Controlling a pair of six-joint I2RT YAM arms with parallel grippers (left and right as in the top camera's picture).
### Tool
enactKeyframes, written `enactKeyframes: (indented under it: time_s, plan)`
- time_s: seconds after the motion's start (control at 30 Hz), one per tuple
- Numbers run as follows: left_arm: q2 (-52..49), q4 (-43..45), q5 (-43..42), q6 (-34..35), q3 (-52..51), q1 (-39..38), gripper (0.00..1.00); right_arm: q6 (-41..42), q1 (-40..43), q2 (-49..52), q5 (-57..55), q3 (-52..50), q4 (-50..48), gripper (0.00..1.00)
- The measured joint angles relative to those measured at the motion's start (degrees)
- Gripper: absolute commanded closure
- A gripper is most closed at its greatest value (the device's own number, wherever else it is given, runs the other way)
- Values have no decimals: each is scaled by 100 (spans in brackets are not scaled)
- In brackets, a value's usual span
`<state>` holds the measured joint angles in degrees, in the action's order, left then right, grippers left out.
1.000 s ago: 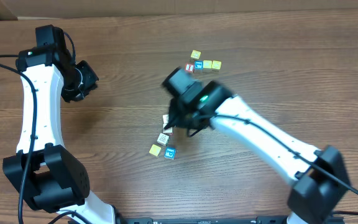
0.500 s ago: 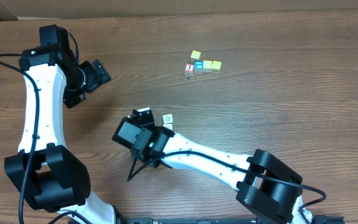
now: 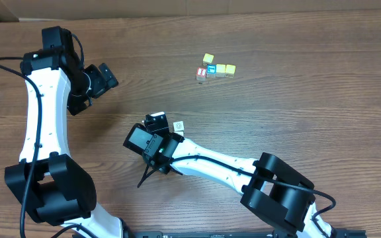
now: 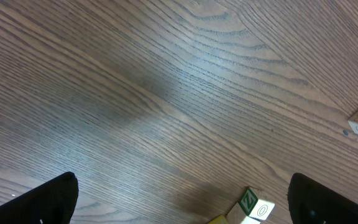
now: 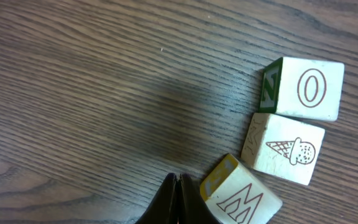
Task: Flip 5 blocks
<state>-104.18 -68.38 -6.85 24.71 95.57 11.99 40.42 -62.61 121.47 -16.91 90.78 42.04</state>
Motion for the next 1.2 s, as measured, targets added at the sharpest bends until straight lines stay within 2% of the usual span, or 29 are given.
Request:
enactKeyframes:
  time_s: [1.2]
  plan:
    - [0,0,2,0,0,0,0,-2,0,107,42,-37,603,96]
